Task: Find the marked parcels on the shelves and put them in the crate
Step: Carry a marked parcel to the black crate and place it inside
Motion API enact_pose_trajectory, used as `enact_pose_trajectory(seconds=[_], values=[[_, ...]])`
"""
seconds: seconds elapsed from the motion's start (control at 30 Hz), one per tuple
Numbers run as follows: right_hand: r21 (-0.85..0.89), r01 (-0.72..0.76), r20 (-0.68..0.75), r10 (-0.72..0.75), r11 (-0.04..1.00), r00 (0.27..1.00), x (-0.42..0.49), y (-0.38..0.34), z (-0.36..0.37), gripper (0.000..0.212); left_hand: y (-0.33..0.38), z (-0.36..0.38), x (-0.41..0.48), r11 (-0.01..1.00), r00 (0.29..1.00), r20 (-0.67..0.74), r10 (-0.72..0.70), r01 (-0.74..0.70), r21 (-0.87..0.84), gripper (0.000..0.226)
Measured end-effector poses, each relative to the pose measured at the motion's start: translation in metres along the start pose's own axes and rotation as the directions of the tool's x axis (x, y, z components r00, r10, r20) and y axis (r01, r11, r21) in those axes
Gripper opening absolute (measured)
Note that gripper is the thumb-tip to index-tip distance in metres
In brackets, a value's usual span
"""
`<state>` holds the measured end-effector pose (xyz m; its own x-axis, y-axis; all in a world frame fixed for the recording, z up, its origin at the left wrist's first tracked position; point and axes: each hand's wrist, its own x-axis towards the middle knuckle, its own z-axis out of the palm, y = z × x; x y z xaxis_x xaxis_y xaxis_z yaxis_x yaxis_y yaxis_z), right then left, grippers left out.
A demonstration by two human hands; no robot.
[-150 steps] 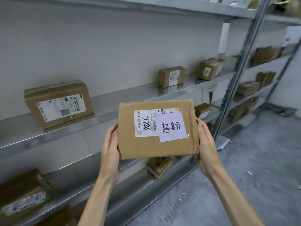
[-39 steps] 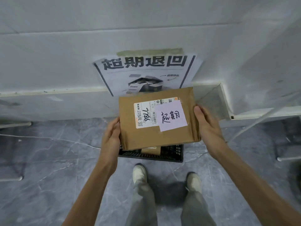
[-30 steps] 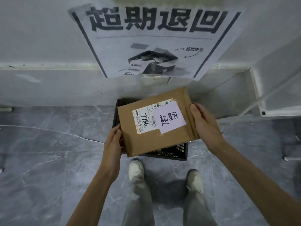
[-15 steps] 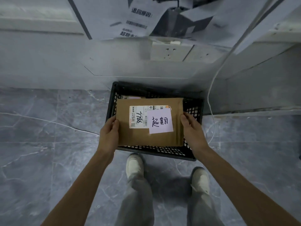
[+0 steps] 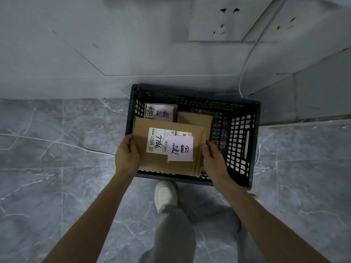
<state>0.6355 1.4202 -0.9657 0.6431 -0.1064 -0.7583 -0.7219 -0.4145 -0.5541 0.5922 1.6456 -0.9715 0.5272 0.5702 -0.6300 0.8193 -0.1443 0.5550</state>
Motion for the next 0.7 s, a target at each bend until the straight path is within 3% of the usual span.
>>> enact_pose_trajectory(seconds=[0.33, 0.53, 0.7], values=[[-0.010, 0.061, 0.005, -0.061, 0.998, 0.998, -0.004, 0.007, 0.017, 0.038, -0.019, -0.011, 0.012, 0.999, 1.000, -0.013, -0.021, 0.021, 0.049, 0.039], [-0.065, 0.075, 0.023, -0.074, 0.995, 0.997, -0.002, 0.008, 0.019, 0.039, -0.020, -0.006, 0.006, 0.994, 0.993, -0.118, 0.002, 0.012, 0.110, 0.037], [-0.080, 0.077, 0.021, -0.076, 0.994, 0.997, -0.001, 0.009, 0.018, 0.040, -0.016, -0.001, 0.001, 0.994, 0.982, -0.171, -0.076, 0.088, 0.067, 0.036]])
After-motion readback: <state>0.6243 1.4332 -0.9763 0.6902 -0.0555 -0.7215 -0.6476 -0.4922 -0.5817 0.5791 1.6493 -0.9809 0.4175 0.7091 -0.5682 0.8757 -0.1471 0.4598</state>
